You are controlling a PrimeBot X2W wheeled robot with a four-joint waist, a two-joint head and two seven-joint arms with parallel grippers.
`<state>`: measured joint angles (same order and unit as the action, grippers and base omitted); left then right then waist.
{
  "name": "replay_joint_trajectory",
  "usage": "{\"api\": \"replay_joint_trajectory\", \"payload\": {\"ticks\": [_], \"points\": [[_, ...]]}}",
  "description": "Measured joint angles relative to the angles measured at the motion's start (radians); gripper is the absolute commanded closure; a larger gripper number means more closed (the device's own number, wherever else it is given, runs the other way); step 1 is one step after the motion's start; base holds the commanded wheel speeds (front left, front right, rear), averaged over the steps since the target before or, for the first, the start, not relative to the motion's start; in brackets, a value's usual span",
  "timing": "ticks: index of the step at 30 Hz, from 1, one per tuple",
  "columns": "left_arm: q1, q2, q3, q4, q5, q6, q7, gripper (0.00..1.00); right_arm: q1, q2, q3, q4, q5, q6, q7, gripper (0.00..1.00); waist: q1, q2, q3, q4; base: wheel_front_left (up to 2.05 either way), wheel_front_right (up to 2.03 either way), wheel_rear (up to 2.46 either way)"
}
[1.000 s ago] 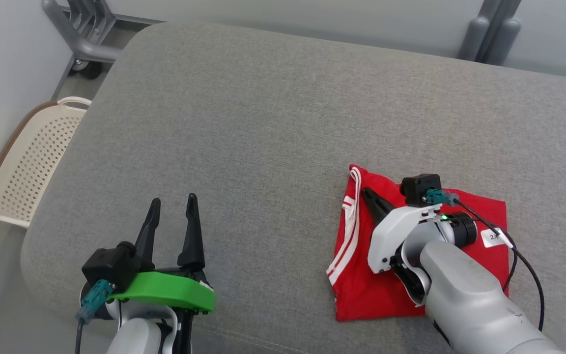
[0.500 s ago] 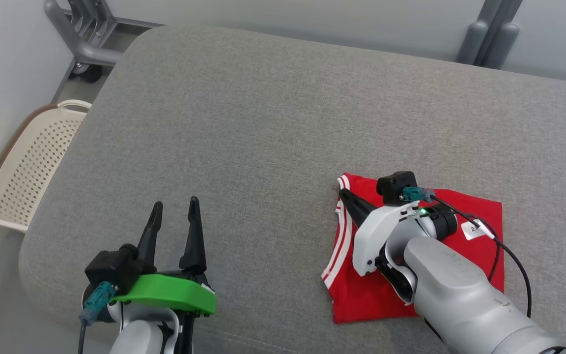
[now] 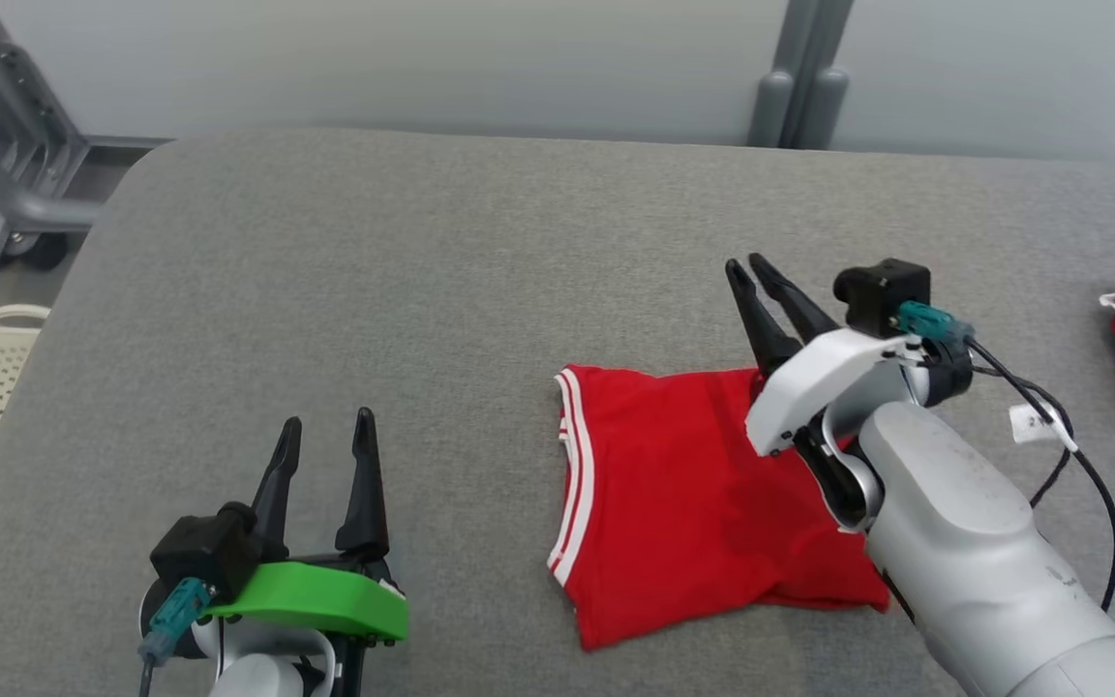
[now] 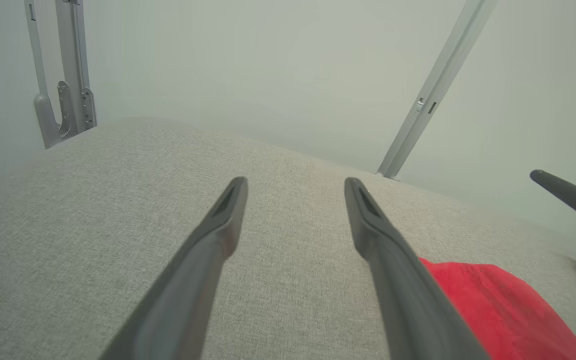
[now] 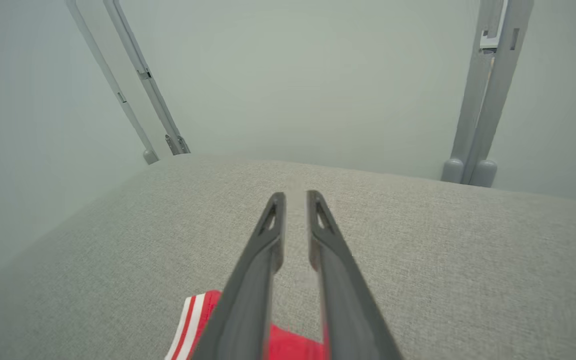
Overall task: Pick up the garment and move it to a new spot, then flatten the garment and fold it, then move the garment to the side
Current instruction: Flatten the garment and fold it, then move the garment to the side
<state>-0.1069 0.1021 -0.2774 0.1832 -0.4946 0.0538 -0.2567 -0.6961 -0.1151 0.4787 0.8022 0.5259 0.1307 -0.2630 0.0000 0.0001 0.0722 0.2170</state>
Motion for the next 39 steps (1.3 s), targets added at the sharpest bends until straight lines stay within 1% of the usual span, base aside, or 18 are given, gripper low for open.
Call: {"api": "replay_joint_trajectory", "payload": {"ticks": [5,11,12,15,18,20,23,29,30,33,34,39], "points": [[0.011,0.009,0.004,-0.015,0.000,0.009,0.007,0.00,0.092,-0.022,-0.112,-0.102,-0.063,0.000,0.000,0.00,0.0000,0.0000,-0.021,-0.070,0.00,0.00,0.00],[0.027,0.016,0.008,-0.027,0.000,0.023,0.011,0.00,0.201,-0.031,-0.214,-0.173,-0.120,0.000,0.000,0.00,0.0000,0.0000,-0.043,-0.147,0.00,0.00,0.00],[0.031,0.019,0.009,-0.031,-0.002,0.026,0.013,0.00,0.233,-0.030,-0.243,-0.190,-0.129,0.000,0.001,0.00,0.0000,0.0000,-0.049,-0.168,0.00,0.00,0.00],[0.033,0.021,0.009,-0.039,-0.002,0.030,0.015,0.00,0.274,-0.030,-0.279,-0.215,-0.141,0.000,0.025,0.00,0.0000,0.0000,-0.056,-0.194,0.00,0.00,0.00],[0.034,0.026,0.009,-0.044,-0.003,0.030,0.018,0.00,0.313,-0.025,-0.305,-0.239,-0.142,0.000,0.077,0.00,0.0000,0.0000,-0.060,-0.209,0.00,0.00,0.00],[0.034,0.029,0.008,-0.046,-0.003,0.030,0.019,0.00,0.332,-0.030,-0.306,-0.254,-0.139,0.000,0.123,0.00,0.0000,0.0000,-0.059,-0.211,0.00,0.00,0.00],[0.033,0.031,0.007,-0.047,-0.003,0.033,0.019,0.00,0.349,-0.039,-0.290,-0.277,-0.101,0.000,0.216,0.00,0.0000,0.0000,-0.052,-0.202,0.00,0.00,0.00],[0.023,0.031,0.002,-0.046,-0.004,0.034,0.019,0.00,0.360,-0.089,-0.249,-0.299,-0.013,0.000,0.384,0.00,0.0000,0.0000,-0.033,-0.164,0.00,0.00,0.00],[0.023,0.031,0.002,-0.046,-0.004,0.034,0.019,0.00,0.360,-0.089,-0.249,-0.299,-0.013,0.000,0.384,0.00,0.0000,0.0000,-0.033,-0.164,0.00,0.00,0.00],[0.017,0.030,0.003,-0.043,-0.005,0.034,0.018,0.00,0.357,-0.115,-0.231,-0.296,0.036,0.000,0.454,0.00,0.0000,0.0000,-0.022,-0.141,0.00,0.00,0.00],[0.014,0.029,0.003,-0.040,-0.005,0.033,0.017,0.00,0.351,-0.127,-0.217,-0.291,0.069,0.000,0.496,0.00,0.0000,0.0000,-0.013,-0.124,0.00,0.00,0.00],[0.007,0.026,0.005,-0.029,-0.006,0.030,0.012,0.00,0.322,-0.151,-0.195,-0.270,0.131,0.000,0.562,0.00,0.0000,0.0000,0.008,-0.082,0.00,0.00,0.00]]}}
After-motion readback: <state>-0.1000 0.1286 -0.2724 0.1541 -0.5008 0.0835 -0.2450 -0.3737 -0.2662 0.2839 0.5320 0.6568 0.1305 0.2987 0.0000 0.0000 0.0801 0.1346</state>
